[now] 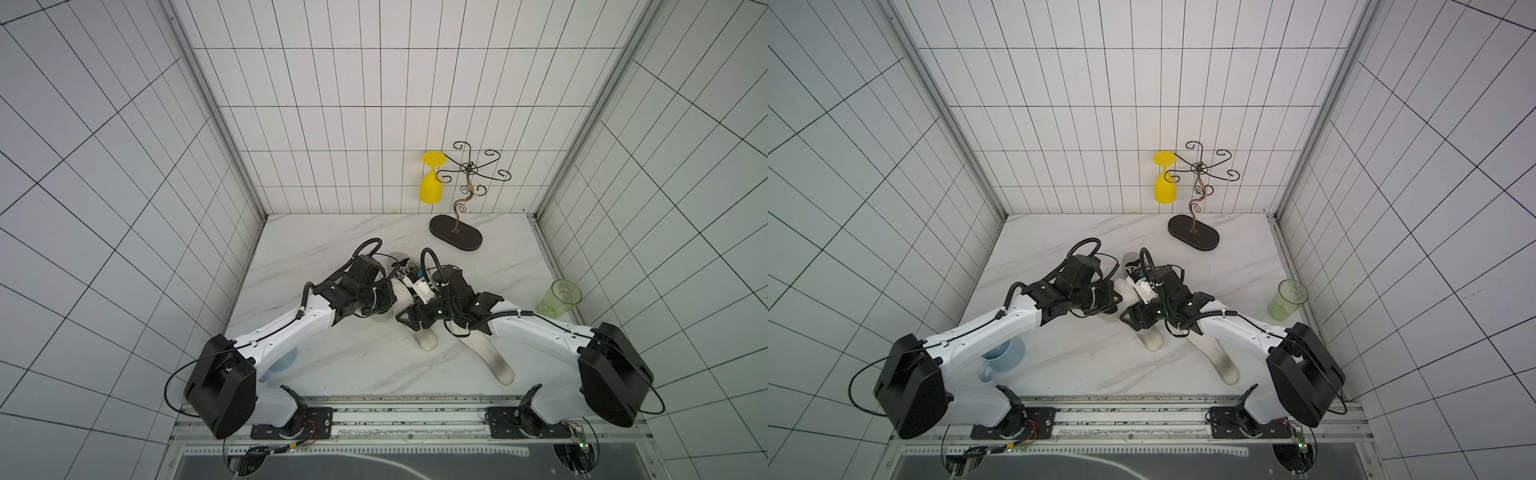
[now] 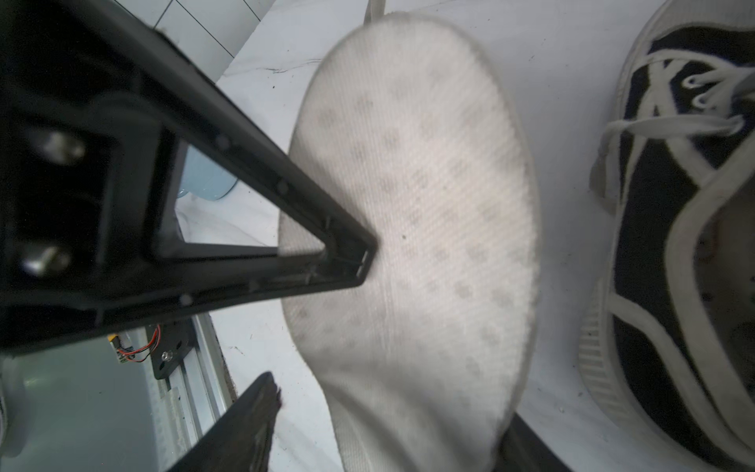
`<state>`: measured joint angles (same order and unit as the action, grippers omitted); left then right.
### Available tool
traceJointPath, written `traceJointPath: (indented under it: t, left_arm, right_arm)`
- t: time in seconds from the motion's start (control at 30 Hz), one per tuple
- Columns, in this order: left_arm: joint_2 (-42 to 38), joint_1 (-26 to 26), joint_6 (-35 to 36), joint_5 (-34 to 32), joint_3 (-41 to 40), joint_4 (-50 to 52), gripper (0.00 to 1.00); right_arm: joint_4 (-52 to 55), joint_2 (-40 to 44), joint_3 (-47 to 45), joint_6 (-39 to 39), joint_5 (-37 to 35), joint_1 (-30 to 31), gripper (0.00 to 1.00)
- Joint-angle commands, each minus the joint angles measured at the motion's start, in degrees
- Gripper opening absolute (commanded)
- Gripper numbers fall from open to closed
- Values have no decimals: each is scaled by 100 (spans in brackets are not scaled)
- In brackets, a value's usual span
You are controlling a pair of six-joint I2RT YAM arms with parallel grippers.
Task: Insert the insole into the shoe
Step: Pick up the insole from the center of the board.
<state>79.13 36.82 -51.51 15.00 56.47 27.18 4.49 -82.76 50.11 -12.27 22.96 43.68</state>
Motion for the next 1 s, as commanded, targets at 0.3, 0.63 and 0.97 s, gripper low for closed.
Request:
traceJointPath:
  t: [0.3,0.63,0.97]
  left_arm:
    - [19,-146,-726,-87,205,229,0]
    - [-100,-338,-1169,134,-52,101,0]
    - [-50,-293,-1152,193,-10,103,0]
  right_arm:
    - [254,-195,223,386,-1396,680,72]
    - [20,-329,317,366,-1935,935,70]
    - [-183,-440,465,352,-1908,974,67]
